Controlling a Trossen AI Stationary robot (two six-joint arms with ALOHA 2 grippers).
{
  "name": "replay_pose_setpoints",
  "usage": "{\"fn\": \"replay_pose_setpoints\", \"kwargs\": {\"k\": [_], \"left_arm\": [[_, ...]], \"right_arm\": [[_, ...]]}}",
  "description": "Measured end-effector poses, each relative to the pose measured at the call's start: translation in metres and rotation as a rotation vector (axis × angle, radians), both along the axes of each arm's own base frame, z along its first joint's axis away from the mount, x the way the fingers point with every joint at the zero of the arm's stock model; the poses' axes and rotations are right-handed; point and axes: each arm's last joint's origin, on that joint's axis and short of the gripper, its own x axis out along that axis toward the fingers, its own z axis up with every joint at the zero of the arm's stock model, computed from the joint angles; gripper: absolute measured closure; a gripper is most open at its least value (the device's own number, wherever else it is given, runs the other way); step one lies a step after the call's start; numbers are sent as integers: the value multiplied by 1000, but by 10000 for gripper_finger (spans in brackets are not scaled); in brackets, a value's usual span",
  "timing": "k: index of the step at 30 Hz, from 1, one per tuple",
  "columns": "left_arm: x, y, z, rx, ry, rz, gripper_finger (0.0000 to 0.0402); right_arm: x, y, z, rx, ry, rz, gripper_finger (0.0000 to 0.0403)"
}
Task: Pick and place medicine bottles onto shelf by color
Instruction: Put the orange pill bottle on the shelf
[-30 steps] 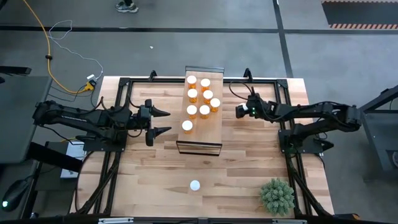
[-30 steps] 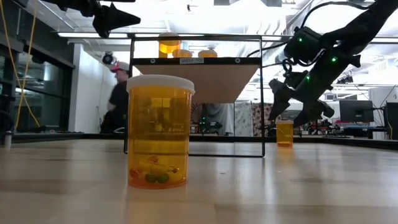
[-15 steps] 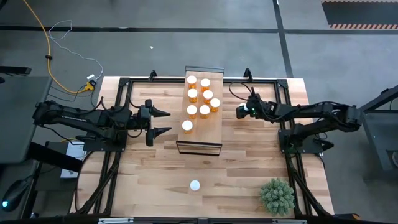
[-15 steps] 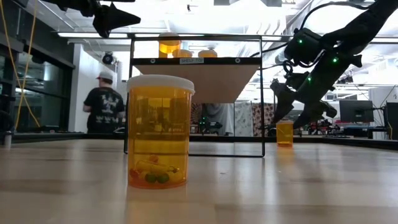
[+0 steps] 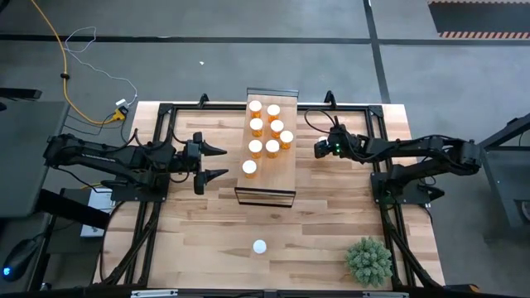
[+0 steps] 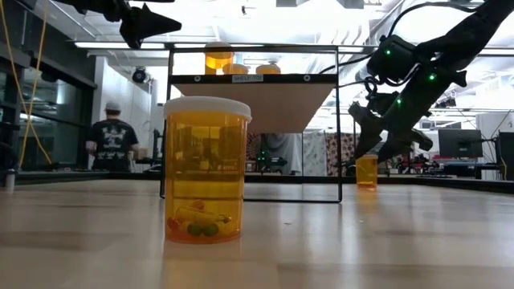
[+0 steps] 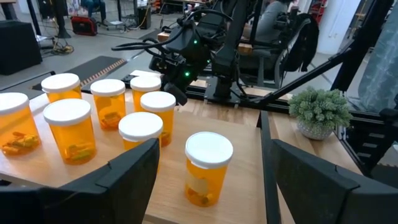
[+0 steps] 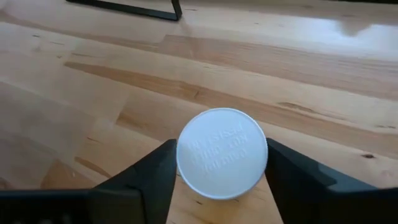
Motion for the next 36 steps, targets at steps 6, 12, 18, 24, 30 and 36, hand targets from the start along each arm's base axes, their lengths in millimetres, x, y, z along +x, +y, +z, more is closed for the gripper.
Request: {"fn": "replay_pose_setpoints", "kwargs": {"k": [6,12,18,24,30,36], "left_arm": [[0,0,0,1,0,0,108],[0,0,0,0,0,0,108],[0,0,0,0,0,0,108],[0,0,0,-1,0,0,108],[0,0,0,-7,-2,1,108],[0,0,0,-7,-2,1,108]], "right_arm": [[0,1,3,-8,-12,32,204],[-4,11,28,-76,-108,119,199],[-11,38,66,-264,-262,233,199],[-3,72,92,-385,-479,434,199],[23,92,112,-415,-483,538,199],[70,100,123,-398,-274,535,199]]}}
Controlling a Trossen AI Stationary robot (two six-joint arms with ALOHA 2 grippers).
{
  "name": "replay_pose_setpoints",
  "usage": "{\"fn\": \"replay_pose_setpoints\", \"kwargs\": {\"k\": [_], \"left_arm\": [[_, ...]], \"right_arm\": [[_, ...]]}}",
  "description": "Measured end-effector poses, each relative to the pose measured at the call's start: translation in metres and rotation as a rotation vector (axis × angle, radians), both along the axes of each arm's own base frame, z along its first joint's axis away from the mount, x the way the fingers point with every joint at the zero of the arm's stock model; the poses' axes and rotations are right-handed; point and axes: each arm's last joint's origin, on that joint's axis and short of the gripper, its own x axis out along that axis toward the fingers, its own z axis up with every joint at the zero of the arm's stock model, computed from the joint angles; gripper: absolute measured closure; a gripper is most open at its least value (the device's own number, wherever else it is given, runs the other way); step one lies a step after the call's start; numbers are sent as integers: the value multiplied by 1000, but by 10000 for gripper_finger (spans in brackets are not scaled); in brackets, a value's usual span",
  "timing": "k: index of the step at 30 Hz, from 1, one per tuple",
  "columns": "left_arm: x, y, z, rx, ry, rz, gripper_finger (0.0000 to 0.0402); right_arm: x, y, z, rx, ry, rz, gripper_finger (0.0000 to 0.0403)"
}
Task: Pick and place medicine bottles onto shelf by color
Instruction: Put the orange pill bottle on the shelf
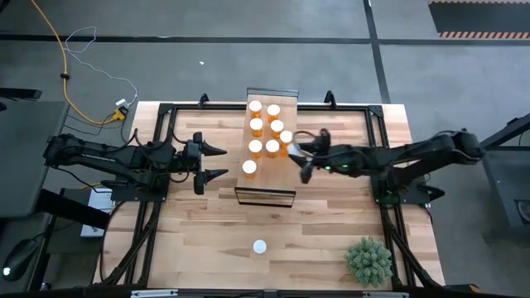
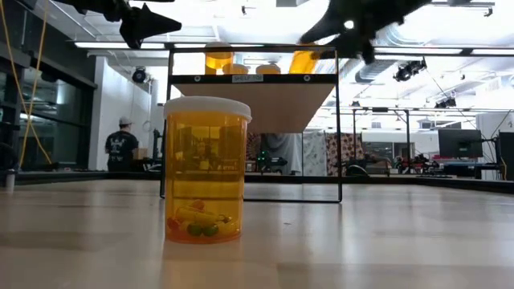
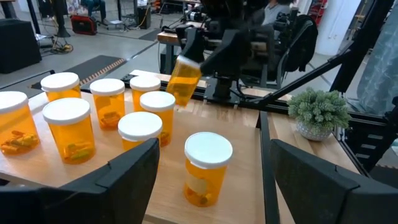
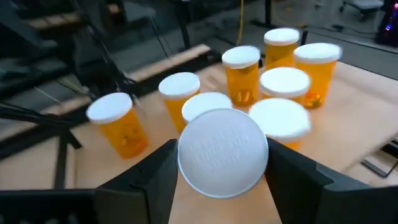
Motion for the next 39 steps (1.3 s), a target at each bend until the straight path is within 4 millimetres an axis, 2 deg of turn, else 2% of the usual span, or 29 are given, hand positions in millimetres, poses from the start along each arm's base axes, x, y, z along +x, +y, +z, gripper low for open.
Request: {"fn": "replay_pose_setpoints", "kwargs": {"k": [6,12,23,39], "left_arm": [[0,0,0,0,0,0,108],[0,0,0,0,1,0,108],[0,0,0,0,2,0,108],[0,0,0,-1,3,0,108]], "right_arm": [[44,4,2,-11,187,4,199],[66,14,3,-5,297,46,199],[67,28,5,-9,308,96,199],[63,29,9,6,297,118,190]]}}
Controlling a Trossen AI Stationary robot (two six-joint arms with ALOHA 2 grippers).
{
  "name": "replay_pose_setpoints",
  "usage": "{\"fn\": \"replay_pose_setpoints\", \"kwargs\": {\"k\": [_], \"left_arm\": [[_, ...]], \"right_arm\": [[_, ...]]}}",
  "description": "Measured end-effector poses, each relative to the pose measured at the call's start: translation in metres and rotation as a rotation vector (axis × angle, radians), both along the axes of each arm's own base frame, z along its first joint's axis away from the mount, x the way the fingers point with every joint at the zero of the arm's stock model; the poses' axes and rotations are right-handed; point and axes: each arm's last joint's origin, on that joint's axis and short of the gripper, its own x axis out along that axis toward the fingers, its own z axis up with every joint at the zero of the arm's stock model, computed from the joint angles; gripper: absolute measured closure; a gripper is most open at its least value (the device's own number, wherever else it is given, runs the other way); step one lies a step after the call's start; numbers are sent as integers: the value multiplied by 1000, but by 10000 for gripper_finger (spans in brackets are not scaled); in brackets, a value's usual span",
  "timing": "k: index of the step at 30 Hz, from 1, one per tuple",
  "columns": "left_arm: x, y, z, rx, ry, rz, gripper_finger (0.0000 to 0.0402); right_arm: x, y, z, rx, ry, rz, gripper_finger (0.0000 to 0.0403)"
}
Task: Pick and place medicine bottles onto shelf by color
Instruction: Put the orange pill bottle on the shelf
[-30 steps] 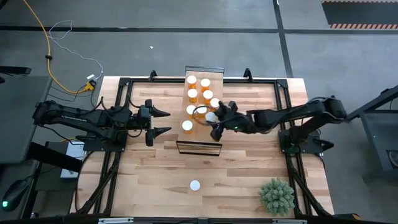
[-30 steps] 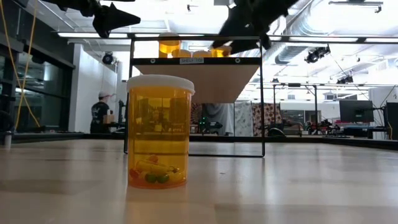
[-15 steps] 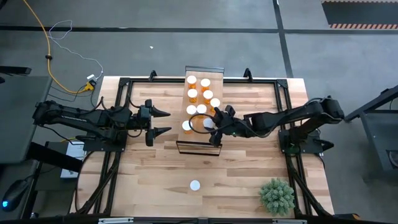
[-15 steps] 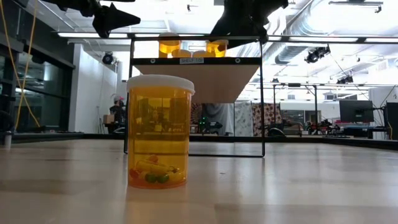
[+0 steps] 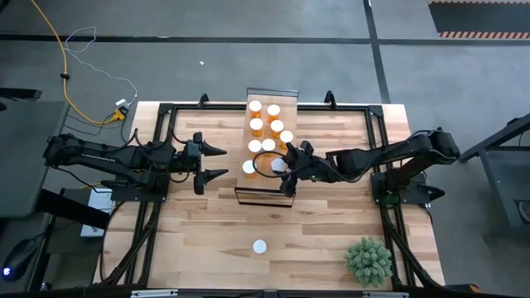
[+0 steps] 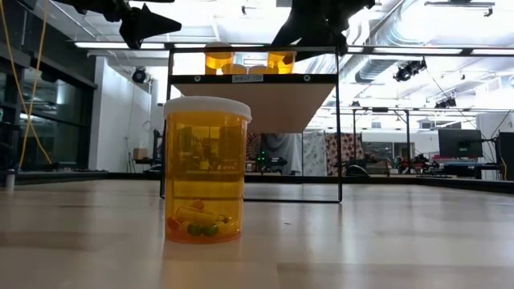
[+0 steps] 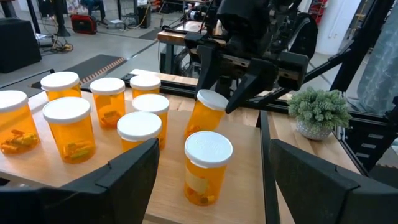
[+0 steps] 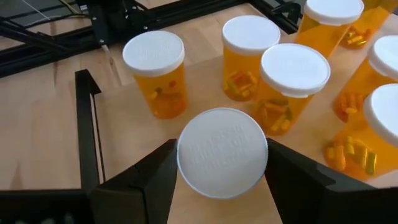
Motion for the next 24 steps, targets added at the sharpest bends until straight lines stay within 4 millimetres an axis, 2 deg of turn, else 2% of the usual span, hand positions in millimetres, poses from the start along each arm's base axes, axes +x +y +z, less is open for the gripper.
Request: {"fn": "replay_pose_setpoints", "kwargs": {"k": [12,19,24], "left_arm": [[0,0,0,0,0,0,108],[0,0,0,0,0,0,108],[0,0,0,0,5,0,108]], "right_arm": [[1,0,2,-23,-20,-28,101],[-3,2,9,-38,-51,-11,96],[-10,13,16,-73,-70,-13,95]]}}
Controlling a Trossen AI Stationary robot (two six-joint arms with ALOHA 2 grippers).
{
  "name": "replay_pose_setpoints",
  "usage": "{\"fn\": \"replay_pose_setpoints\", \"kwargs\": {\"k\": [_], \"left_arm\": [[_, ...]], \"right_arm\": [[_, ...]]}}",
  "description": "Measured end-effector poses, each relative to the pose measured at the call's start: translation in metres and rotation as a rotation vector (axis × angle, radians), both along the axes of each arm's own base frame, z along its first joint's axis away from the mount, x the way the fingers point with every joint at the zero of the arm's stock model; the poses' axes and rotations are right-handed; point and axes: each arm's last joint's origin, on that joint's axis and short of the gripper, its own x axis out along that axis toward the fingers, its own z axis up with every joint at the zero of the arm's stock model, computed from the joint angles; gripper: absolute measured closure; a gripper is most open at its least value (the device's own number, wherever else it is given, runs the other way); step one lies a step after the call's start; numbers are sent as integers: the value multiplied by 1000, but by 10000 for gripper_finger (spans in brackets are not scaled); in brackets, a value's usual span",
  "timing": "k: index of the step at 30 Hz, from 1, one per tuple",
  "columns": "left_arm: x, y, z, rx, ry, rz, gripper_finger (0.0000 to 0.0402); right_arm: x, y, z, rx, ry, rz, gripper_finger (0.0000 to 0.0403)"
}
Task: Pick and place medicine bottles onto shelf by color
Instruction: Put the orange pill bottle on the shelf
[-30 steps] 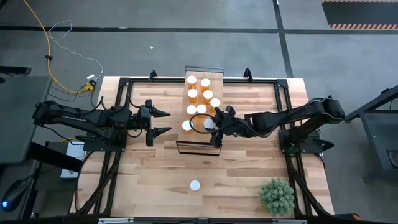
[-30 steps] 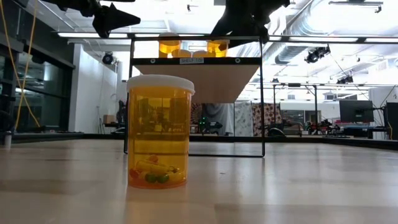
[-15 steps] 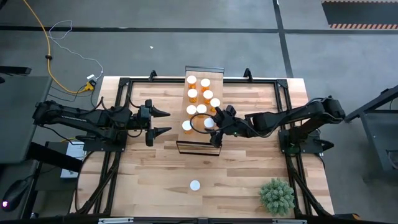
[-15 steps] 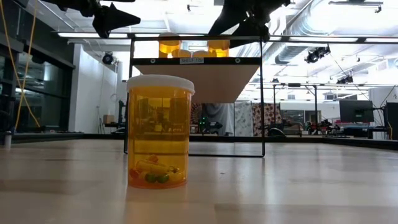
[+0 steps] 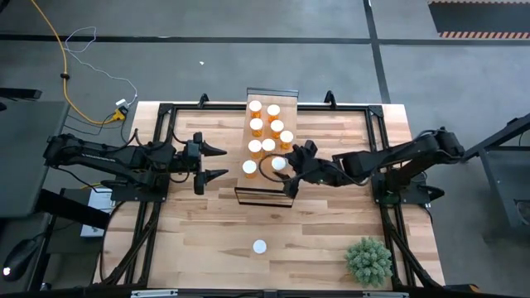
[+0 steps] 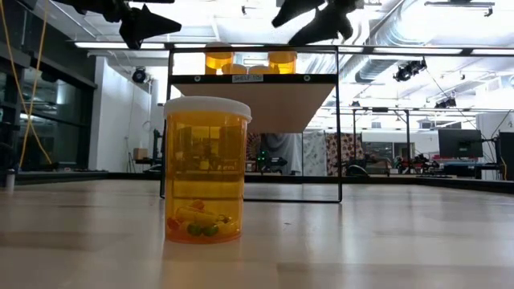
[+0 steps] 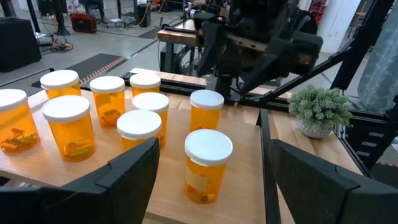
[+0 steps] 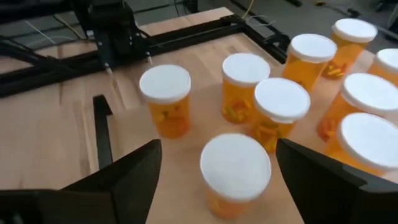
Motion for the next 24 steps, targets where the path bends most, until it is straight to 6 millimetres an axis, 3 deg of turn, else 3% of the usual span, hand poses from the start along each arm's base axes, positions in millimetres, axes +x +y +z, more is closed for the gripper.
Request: {"fn": "replay_pose_setpoints", "kwargs": {"k": [12,19,24], "left_arm": [[0,0,0,0,0,0,108],[0,0,0,-8,-2,1,108],[0,0,0,-7,-2,3,108]], "right_arm": [[-31,20,-5,-67,74,53,95],[-77,2,-14,-16,-57,29,96],[-109,-9,-27,24,-240,136,96]]}}
